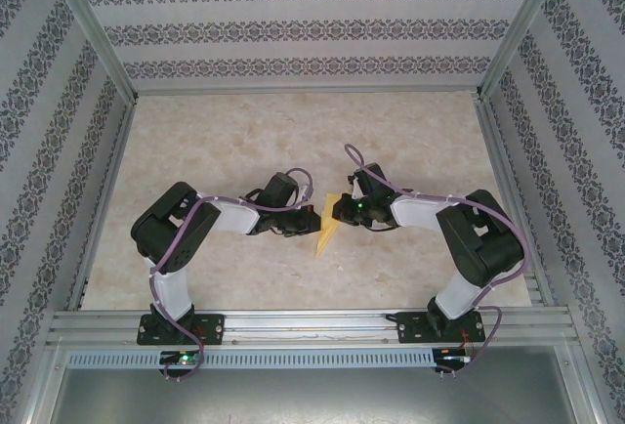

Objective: Fold a paper plane with a square sheet of paper (fold left side to right side)
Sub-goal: Fold the wing for the fifth time at the center of the table.

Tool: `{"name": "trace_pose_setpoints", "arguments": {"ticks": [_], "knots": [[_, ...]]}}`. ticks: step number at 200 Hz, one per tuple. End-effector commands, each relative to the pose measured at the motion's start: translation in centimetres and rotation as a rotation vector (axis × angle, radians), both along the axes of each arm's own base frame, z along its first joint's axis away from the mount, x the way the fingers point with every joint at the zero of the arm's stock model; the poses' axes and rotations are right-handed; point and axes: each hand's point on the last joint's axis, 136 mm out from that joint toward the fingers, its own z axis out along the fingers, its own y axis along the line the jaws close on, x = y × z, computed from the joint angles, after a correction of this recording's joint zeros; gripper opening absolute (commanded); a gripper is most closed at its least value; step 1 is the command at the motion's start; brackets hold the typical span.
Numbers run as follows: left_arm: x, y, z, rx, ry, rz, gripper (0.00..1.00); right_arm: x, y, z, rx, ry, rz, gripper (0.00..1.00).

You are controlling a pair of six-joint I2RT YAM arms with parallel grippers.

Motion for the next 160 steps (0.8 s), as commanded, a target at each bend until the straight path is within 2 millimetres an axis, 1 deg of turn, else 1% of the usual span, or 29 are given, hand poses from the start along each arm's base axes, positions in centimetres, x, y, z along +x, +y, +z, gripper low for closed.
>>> {"name": "trace_pose_setpoints", "arguments": {"ticks": [1,56,84,90,105,123,141,160], "knots": [[-0.8,2.6,-5.0,0.189,0.051,0.050,0.00,-0.5,-1.0,-1.7,-0.041,0.022,-0.001,0.08],[-0.7,2.4,-4.8,0.173,0.050,0.056,0.00,-1.7,-2.4,-3.5,-0.077,0.065,-0.016,0.07],[-0.4,1.9,-3.6,0.135,0.027,0.055,0.00,-2.7,-3.1,-4.6,-0.094,0.098,-0.025,0.01],[-0.2,1.8,-3.0,0.126,0.016,0.053,0.00,-2.9,-3.2,-4.8,-0.098,0.105,-0.025,0.00],[0.2,1.5,-1.5,0.101,-0.011,0.054,0.08,-3.4,-3.6,-5.2,-0.106,0.118,-0.032,0.00],[0.7,1.5,0.5,0.082,-0.047,0.058,0.13,-3.7,-4.0,-5.5,-0.114,0.125,-0.035,0.00],[1.1,2.2,2.6,0.081,-0.084,0.070,0.18,-3.9,-4.1,-5.6,-0.113,0.120,-0.032,0.00],[1.2,3.0,4.9,0.098,-0.138,0.071,0.18,-3.9,-4.1,-5.7,-0.113,0.119,-0.029,0.00]]}}
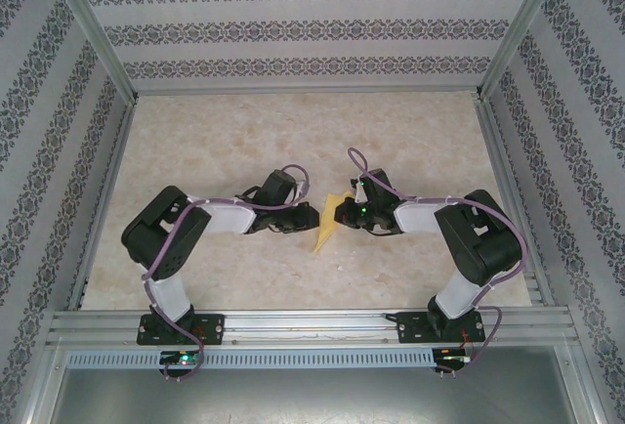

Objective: Fold a paper plane with a square sheet of paper (fold left side to right side)
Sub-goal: Fold the wing for the fifth time at the center of the table.

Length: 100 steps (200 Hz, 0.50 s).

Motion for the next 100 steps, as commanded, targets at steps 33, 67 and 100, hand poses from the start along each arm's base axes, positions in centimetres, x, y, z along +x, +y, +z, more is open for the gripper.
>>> {"name": "trace_pose_setpoints", "arguments": {"ticks": [33,67,100], "knots": [[-1.4,1.6,6.3,0.040,-0.106,-0.058,0.13,-3.5,-3.5,-4.7,-0.160,0.147,-0.030,0.00],[-3.2,-0.6,7.5,-0.074,-0.040,-0.124,0.08,-3.4,-3.4,-4.6,-0.160,0.141,-0.027,0.00],[-3.6,-2.5,6.5,-0.133,0.005,-0.159,0.07,-3.5,-3.4,-4.8,-0.162,0.151,-0.021,0.00]]}}
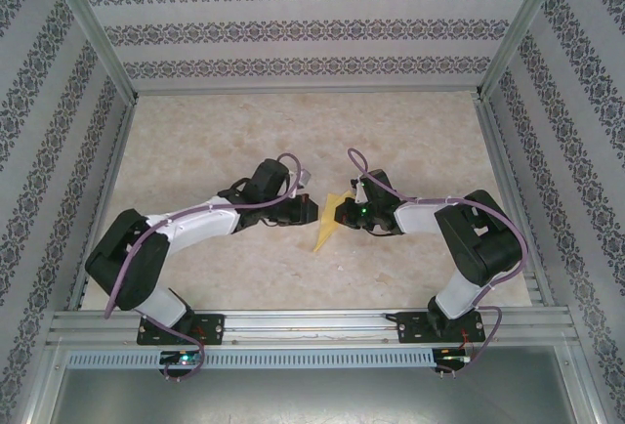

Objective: Fold a paper plane with a square sheet of paper (fold left side to right side)
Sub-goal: Fold the wing for the fifth time at the center of the table.

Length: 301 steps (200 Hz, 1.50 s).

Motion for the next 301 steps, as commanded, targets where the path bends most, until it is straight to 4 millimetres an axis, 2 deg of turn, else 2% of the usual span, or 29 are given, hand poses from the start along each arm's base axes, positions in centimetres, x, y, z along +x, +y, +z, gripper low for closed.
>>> {"name": "trace_pose_setpoints", "arguments": {"ticks": [1,29,88,175,301], "knots": [[-1.0,-1.7,-0.5,-0.050,0.064,-0.053,0.07,-3.6,-3.4,-4.9,-0.164,0.163,-0.026,0.00],[-1.1,-2.7,-1.4,-0.058,0.077,-0.082,0.06,-3.6,-3.5,-4.9,-0.167,0.164,-0.026,0.00],[-1.7,-3.1,-3.9,-0.024,0.126,-0.113,0.06,-3.7,-3.5,-5.2,-0.175,0.176,-0.026,0.00],[-1.9,-2.3,-7.1,0.064,0.157,-0.106,0.06,-3.7,-3.5,-5.2,-0.182,0.180,-0.019,0.00],[-2.2,-1.7,-9.2,0.099,0.184,-0.088,0.06,-3.8,-3.3,-5.2,-0.187,0.180,-0.009,0.00]]}}
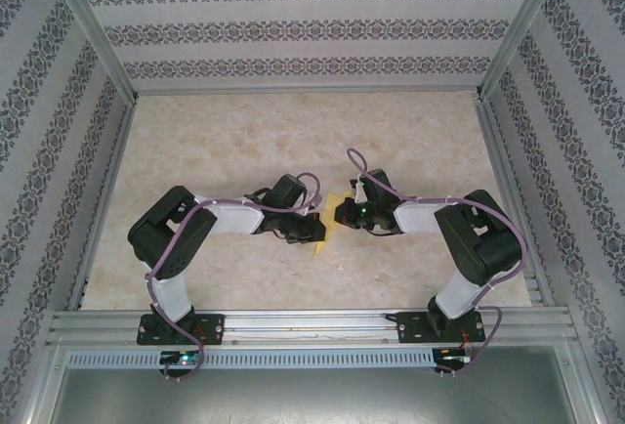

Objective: Fold a paper plane with a square sheet of paper (fold left side to right side)
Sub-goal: Fold the wing for the fifth time at the center of the table.

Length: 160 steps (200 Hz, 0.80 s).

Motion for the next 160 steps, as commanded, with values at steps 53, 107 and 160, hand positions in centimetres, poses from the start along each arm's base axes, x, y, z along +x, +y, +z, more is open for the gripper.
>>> {"name": "trace_pose_setpoints", "arguments": {"ticks": [53,107,160], "knots": [[-0.6,0.4,-2.1,0.046,0.006,-0.012,0.06,-3.5,-3.0,-4.7,-0.170,0.167,-0.013,0.00],[-1.3,1.7,-3.8,0.124,0.024,0.002,0.05,-0.2,-1.3,0.6,-0.051,0.025,-0.004,0.00],[-2.2,2.7,-5.2,0.194,0.037,0.013,0.02,-0.5,-1.3,3.8,0.022,-0.056,0.000,0.00]]}}
